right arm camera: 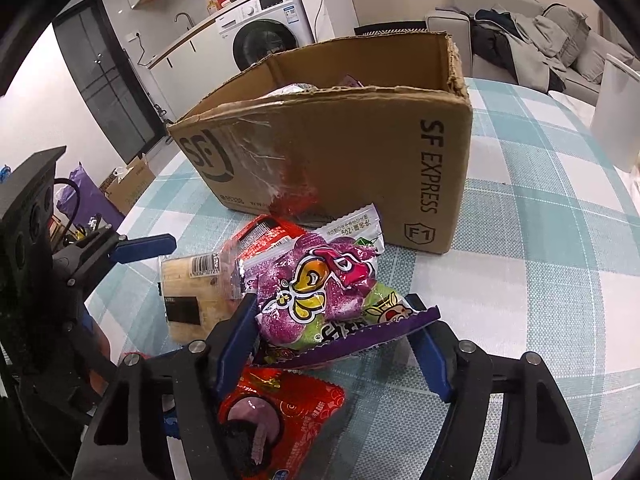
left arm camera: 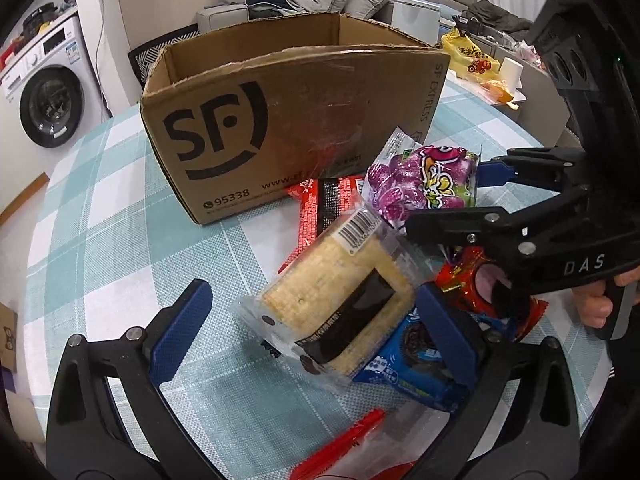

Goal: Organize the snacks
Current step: 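Close the left gripper on the cracker pack while the right grips the purple candy bag, then lift both held packs and carry them over the SF box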

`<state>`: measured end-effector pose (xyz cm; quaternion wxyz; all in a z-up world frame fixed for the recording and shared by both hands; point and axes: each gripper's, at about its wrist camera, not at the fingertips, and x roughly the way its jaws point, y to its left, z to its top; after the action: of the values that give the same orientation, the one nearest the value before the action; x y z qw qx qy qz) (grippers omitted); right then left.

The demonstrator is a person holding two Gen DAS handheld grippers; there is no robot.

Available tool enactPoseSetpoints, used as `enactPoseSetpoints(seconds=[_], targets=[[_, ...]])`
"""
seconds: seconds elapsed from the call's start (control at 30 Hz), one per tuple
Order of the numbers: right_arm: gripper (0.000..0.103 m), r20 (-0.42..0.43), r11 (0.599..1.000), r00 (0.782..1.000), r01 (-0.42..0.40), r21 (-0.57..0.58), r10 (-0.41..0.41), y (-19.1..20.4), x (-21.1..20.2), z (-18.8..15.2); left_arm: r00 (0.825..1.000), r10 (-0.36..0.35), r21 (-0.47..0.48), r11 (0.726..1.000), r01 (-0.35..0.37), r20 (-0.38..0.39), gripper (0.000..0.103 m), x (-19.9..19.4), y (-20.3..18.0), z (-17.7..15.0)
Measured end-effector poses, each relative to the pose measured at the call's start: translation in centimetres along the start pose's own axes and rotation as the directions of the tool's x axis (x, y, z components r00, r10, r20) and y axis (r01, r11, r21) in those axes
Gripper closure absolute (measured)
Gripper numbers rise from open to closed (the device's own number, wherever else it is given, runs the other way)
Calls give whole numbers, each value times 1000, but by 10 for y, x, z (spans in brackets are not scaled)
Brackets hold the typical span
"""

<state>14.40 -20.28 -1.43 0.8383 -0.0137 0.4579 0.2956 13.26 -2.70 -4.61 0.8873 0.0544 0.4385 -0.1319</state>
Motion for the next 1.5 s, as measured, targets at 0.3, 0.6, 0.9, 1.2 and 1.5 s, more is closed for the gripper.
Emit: enactPoseSetpoints(seconds=[0.3, 0.6, 0.9, 1.2, 1.5], targets=[[42, 18, 999, 1000, -17, -31, 18, 5, -5, 0, 995, -95, 15, 995, 95, -17, 51, -2, -2, -1], [43, 45, 999, 999, -18, -35, 19, 3, -17, 2, 986, -168, 17, 986, 168, 7, 75, -18, 1, -2], [43, 77, 999, 997, -25, -27, 27, -1, -34, 6, 972, -232, 30, 973, 231, 38, 90, -33, -4, -2], [43, 115, 999, 993, -39, -22, 42, -5, -51, 8, 962, -260, 31, 966, 258, 82, 91, -57, 4, -7], [44, 156, 999, 987, -46, -14, 48, -8, -72, 10, 957, -263, 24, 965, 262, 120, 91, -82, 17, -11]])
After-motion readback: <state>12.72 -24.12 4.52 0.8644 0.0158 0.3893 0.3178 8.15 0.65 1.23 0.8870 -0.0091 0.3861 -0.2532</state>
